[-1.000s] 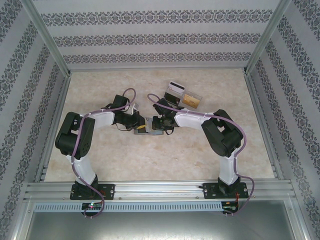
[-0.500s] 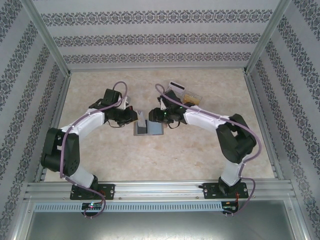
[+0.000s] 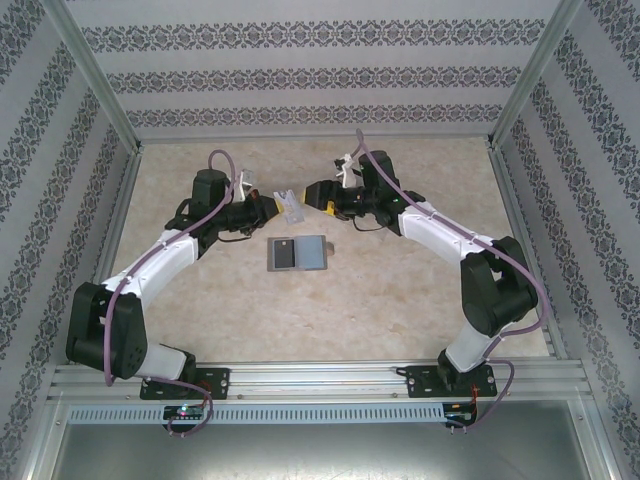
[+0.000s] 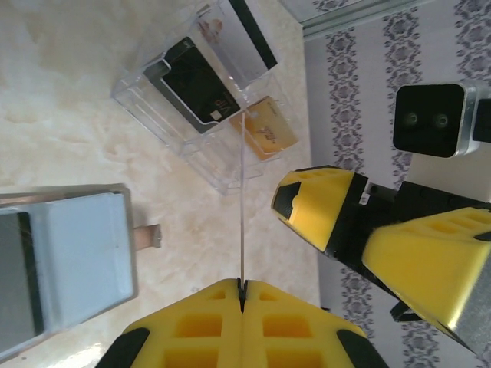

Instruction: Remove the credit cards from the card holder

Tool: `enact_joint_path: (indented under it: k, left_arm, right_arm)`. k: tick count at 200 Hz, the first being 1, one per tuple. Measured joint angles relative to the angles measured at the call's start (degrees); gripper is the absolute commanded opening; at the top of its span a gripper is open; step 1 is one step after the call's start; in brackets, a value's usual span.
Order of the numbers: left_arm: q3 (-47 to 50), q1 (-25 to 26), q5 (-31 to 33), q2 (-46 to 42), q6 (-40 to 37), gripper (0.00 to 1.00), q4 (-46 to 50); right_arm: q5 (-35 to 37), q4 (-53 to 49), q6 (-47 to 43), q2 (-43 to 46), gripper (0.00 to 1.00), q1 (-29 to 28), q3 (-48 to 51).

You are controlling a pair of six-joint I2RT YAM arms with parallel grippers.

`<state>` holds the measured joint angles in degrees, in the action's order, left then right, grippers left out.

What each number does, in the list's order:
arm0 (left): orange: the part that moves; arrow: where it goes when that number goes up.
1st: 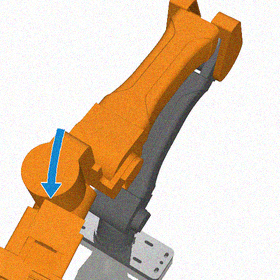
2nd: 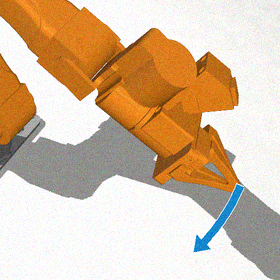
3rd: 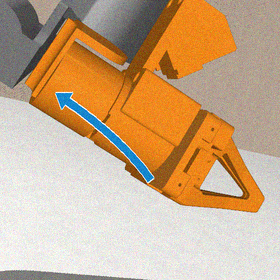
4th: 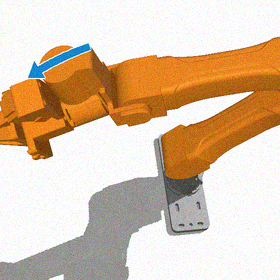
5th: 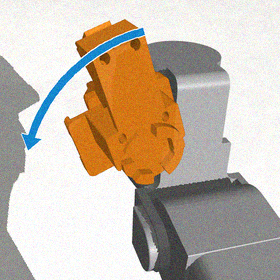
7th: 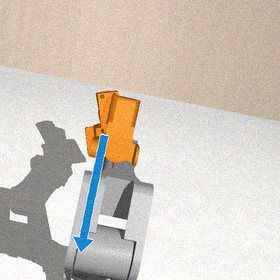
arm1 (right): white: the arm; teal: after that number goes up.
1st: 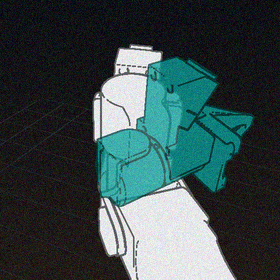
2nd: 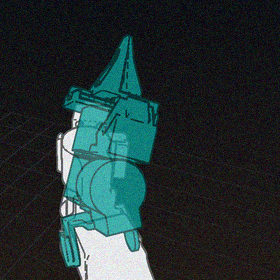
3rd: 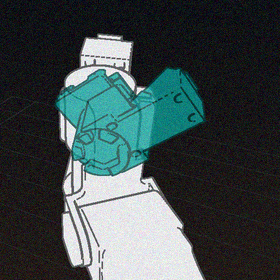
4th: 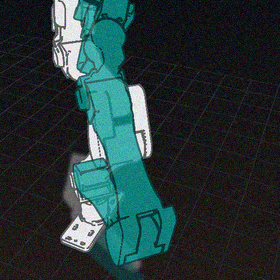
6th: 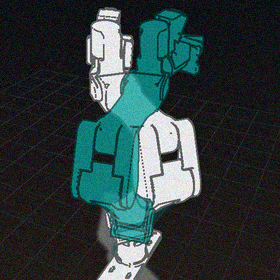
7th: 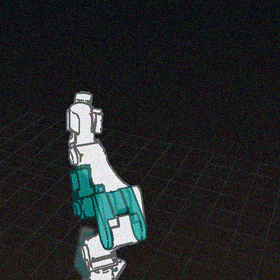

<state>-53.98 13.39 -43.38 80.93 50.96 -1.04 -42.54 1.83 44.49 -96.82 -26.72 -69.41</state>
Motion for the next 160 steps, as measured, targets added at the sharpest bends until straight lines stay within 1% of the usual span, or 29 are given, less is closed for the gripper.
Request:
enact_joint_path:
  k: [23,53,87,129,160]
  left_arm:
    - [0.7,0.0,-1.5,0.0,4.0,0.04,-4.8]
    - [1.1,0.0,-2.7,-0.3,7.7,0.04,-9.3]
    - [1.6,0.0,-3.2,-0.8,10.1,0.03,-11.9]
    - [1.8,0.0,-3.1,-1.9,11.0,0.03,-12.3]
    - [1.8,0.0,-3.1,-2.3,11.1,0.03,-12.3]
  right_arm:
    - [-3.9,4.1,3.2,-0.2,0.68,0.0,0.0]
    - [-6.8,8.6,6.6,-0.4,0.67,0.4,0.1]
    - [-7.7,10.7,8.3,-0.4,0.66,1.2,0.6]
    - [-7.2,10.8,9.7,-0.4,0.63,2.3,2.6]
    - [-7.1,11.3,10.5,-0.9,0.56,2.3,2.8]
